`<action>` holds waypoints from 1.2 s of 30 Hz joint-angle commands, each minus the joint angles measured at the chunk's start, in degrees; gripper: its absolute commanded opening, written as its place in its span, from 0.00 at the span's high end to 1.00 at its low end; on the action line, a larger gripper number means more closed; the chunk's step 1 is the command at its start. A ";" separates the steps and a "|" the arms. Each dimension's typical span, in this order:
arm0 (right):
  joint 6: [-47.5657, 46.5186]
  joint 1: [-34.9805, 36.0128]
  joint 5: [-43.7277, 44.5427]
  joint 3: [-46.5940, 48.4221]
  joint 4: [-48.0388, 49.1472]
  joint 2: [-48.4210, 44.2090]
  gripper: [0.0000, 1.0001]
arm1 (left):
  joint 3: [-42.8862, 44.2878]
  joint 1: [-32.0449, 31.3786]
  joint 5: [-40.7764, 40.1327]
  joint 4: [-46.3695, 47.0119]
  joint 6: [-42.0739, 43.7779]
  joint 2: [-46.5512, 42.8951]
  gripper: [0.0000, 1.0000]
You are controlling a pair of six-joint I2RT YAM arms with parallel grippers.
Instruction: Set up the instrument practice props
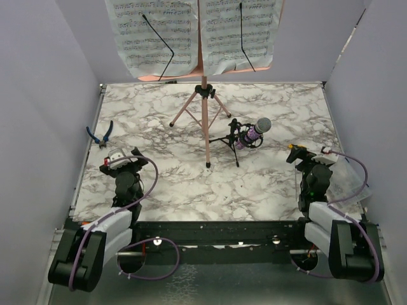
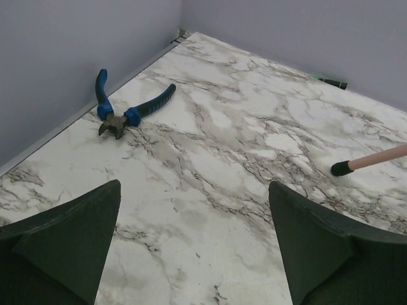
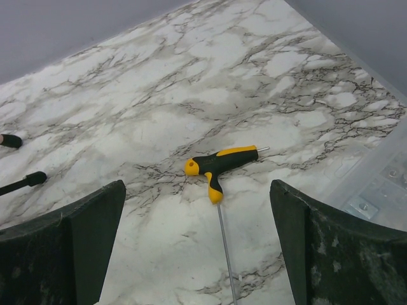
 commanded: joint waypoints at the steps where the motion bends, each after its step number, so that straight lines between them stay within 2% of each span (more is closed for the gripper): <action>1: -0.23 -0.18 1.76 -0.50 11.16 6.10 0.00 | -3.45 0.30 5.95 14.17 6.26 8.37 0.01; 7: -1.40 -0.19 0.17 1.37 16.18 12.07 0.00 | -1.24 0.28 8.95 25.98 10.94 22.12 0.01; 11: -4.84 -0.18 -3.28 3.47 15.10 14.23 0.00 | 1.36 0.31 12.54 30.29 13.17 28.89 0.01; 17: -9.22 -0.21 -6.17 2.46 21.77 17.12 0.00 | 4.43 0.36 17.55 41.51 16.49 44.08 0.01; 18: -10.13 -0.24 -6.89 2.17 25.24 19.67 0.00 | 4.83 0.07 17.14 40.95 16.78 44.40 0.01; 20: -10.50 -0.21 -7.49 1.07 35.02 27.46 0.00 | 6.95 0.03 15.99 32.81 15.74 41.78 0.01; 22: -11.25 -0.19 -9.01 0.98 45.69 35.31 0.00 | 8.37 0.04 13.88 31.80 15.39 42.81 0.01; 23: -11.31 -0.17 -9.26 1.37 41.48 33.35 0.00 | 9.30 0.03 12.25 30.35 14.64 42.69 0.01; 25: -11.15 -0.21 -8.90 6.35 26.38 29.88 0.00 | 10.56 0.04 9.93 27.84 14.00 42.48 0.01; 27: -12.28 -0.01 -10.83 10.81 22.39 32.39 0.00 | 12.62 0.21 8.81 23.87 13.27 42.48 0.01; 28: -13.13 0.00 -13.01 11.25 18.33 30.64 0.00 | 12.74 0.49 8.98 23.02 12.94 42.35 0.01; 30: -13.05 0.01 -13.94 11.40 22.04 32.68 0.00 | 12.75 0.53 8.93 23.06 12.87 42.39 0.01; 32: -13.70 0.03 -14.72 11.78 17.65 30.80 0.00 | 12.75 0.48 8.98 23.11 12.87 42.34 0.01; 34: -13.45 0.02 -15.01 11.07 21.54 32.21 0.00 | 12.76 0.49 8.99 23.11 12.83 42.39 0.01; 36: -13.50 0.06 -15.14 11.85 19.53 31.80 0.00 | 12.76 0.48 8.97 23.11 12.86 42.37 0.01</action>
